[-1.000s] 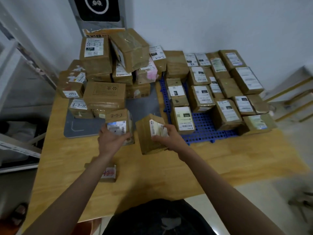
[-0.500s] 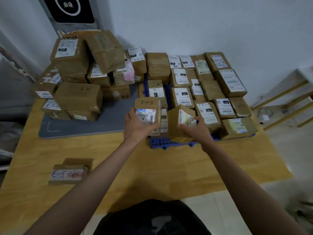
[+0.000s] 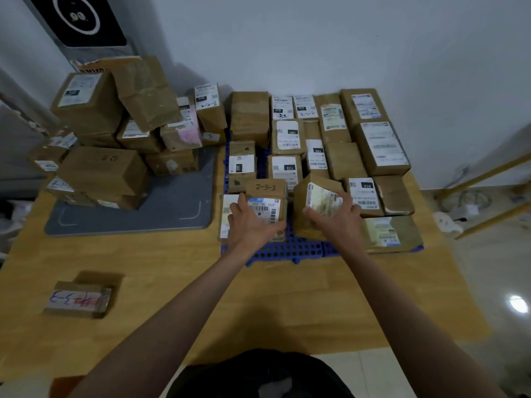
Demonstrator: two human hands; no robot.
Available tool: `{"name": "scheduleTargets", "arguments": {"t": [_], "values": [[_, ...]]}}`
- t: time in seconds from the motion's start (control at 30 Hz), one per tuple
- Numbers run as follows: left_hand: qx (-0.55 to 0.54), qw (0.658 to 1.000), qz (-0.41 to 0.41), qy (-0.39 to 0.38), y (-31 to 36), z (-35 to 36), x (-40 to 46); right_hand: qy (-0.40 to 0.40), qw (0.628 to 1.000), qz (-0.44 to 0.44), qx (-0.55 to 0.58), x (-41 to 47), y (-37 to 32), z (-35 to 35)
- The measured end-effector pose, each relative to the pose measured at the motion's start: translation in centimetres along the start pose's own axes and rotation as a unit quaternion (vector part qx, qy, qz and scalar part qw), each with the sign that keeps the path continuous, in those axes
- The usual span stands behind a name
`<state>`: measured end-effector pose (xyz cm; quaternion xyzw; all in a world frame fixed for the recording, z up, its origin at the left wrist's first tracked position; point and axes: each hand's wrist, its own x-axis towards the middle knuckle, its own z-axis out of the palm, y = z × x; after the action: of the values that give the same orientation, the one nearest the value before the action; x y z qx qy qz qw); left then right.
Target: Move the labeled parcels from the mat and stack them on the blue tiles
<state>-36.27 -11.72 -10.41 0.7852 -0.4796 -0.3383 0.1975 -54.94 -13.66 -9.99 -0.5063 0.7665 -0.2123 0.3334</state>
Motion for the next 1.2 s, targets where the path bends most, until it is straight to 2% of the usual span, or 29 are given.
{"name": "scheduleTargets", "arguments": {"t": [0.4, 0.63, 0.77, 1.0, 1.2], "values": [[0.081, 0.995, -0.059, -0.017, 1.2, 5.1, 2.6, 0.016, 0.999, -0.006, 0.043, 3.2, 2.1, -3.4], [0.138, 0.988, -0.073, 0.011, 0.6, 7.0, 3.5, -0.011, 0.998, -0.005, 0.054, 3.8, 2.4, -3.1], [0.188, 0.980, -0.058, 0.043, 0.5, 8.0, 3.8, -0.013, 0.999, -0.002, 0.049, 3.9, 2.9, -3.2], [0.226, 0.972, -0.035, 0.053, -1.0, 8.6, 4.0, -0.002, 0.999, 0.008, 0.051, 4.2, 4.0, -3.7], [0.269, 0.961, 0.062, 0.013, -2.0, 7.0, 3.8, 0.013, 0.999, -0.002, 0.046, 4.1, 4.6, -3.6]]}}
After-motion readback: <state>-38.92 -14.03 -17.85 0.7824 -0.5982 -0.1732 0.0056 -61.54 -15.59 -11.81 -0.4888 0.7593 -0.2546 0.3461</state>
